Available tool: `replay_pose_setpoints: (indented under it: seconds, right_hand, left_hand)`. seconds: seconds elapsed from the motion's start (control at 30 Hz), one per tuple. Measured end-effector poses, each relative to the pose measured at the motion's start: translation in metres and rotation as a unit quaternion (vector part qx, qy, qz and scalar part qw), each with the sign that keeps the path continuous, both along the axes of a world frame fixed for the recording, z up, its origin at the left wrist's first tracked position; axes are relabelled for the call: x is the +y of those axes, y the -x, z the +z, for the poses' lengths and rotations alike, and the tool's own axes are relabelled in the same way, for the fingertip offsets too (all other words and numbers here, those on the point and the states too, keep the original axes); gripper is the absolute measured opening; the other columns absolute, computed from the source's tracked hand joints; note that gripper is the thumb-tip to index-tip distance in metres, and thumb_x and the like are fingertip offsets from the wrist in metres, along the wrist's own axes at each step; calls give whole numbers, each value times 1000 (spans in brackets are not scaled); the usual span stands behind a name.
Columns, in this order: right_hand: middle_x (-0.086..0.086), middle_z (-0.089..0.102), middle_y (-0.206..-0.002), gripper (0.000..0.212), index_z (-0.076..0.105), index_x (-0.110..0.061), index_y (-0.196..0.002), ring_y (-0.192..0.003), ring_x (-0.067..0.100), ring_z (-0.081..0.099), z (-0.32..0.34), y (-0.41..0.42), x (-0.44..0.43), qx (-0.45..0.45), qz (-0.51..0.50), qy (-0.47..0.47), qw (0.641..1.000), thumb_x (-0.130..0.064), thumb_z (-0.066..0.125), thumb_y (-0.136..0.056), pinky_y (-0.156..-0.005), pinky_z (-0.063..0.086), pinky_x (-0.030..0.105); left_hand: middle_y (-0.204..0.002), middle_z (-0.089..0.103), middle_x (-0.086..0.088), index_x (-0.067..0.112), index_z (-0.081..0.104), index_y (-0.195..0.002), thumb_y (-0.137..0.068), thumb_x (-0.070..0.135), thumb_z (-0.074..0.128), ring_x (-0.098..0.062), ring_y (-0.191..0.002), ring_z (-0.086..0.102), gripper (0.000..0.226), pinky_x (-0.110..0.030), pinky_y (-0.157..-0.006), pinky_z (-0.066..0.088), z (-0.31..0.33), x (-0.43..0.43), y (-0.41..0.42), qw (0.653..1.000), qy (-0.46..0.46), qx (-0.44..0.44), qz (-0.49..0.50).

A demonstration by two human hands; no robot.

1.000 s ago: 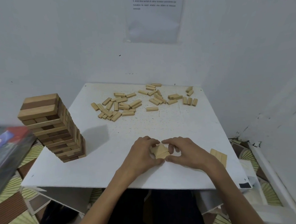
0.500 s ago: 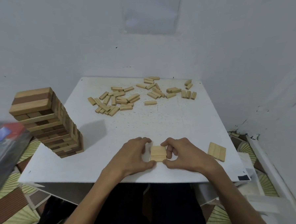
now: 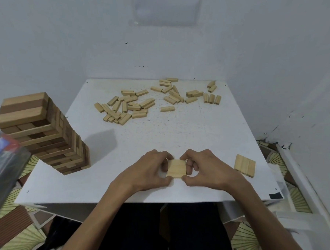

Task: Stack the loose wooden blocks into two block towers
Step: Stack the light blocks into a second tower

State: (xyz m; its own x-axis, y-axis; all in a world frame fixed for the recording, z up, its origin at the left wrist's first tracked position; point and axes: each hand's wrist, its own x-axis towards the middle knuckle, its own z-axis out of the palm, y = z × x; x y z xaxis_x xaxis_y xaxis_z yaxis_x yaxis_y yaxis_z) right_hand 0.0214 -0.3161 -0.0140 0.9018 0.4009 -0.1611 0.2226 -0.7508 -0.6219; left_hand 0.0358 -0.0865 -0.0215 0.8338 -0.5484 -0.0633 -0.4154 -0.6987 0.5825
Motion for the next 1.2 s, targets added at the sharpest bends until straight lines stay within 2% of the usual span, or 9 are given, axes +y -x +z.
replay_pose_setpoints:
  seconds: [0.17, 0.4, 0.53, 0.8, 0.93, 1.07, 1.2]
  right_hand:
    - [-19, 64, -86, 45, 57, -28, -121, -88, -9, 47, -1, -1, 0, 3, -3, -9, 1000, -35, 77, -81, -73, 38, 14]
    - [-17, 65, -86, 46, 57, -28, -122, -88, -6, 49, 1, 0, 1, 0, -5, -8, 1000, -34, 77, -81, -73, 39, 15]
    - [-15, 64, -87, 46, 55, -27, -121, -88, -2, 50, 3, 1, 4, -5, -4, 4, 1000, -34, 76, -80, -76, 47, 22]
    - [-15, 63, -90, 45, 56, -27, -121, -91, -1, 49, 2, 4, 5, -14, -13, -3, 1000, -35, 76, -82, -78, 45, 21]
    - [-14, 65, -90, 49, 55, -26, -126, -92, -2, 49, 2, 5, 5, -18, -13, 2, 1000, -33, 75, -82, -79, 47, 22]
    - [-13, 65, -91, 50, 56, -24, -127, -91, 0, 52, 3, 5, 6, -21, -12, 9, 1000, -34, 75, -82, -81, 51, 27]
    - [-14, 65, -91, 50, 56, -25, -127, -91, -2, 50, 1, 4, 5, -18, -14, 6, 1000, -34, 75, -82, -80, 49, 24]
  left_hand:
    - [-100, 58, 19, 24, 53, -137, -90, 40, 73, -2, -94, 46, 54, -15, -78, 36, -1, 5, 0, 1000, 3, -13, -12]
    - [-90, 60, 17, 21, 61, -124, -79, 33, 80, 6, -81, 51, 51, -11, -68, 35, 0, -1, -1, 1000, 20, -13, 15]
    - [-92, 58, 14, 20, 59, -128, -77, 38, 77, -5, -85, 51, 57, -12, -70, 35, -1, -6, 1, 1000, 9, -19, 11]
    - [-89, 55, 16, 22, 58, -121, -73, 42, 73, -1, -85, 50, 54, -16, -68, 35, -2, -8, 1, 1000, -7, -21, 19]
    - [-92, 56, 14, 22, 57, -125, -77, 40, 74, -4, -84, 49, 54, -15, -68, 34, 0, -8, 1, 999, -19, -22, 14]
    - [-94, 58, 12, 22, 56, -129, -82, 37, 73, -8, -89, 48, 53, -23, -74, 41, 1, -8, 1, 999, -35, -20, 4]
    - [-94, 58, 12, 21, 55, -130, -83, 37, 73, -9, -91, 48, 52, -25, -77, 42, 1, -7, 1, 999, -40, -18, 3]
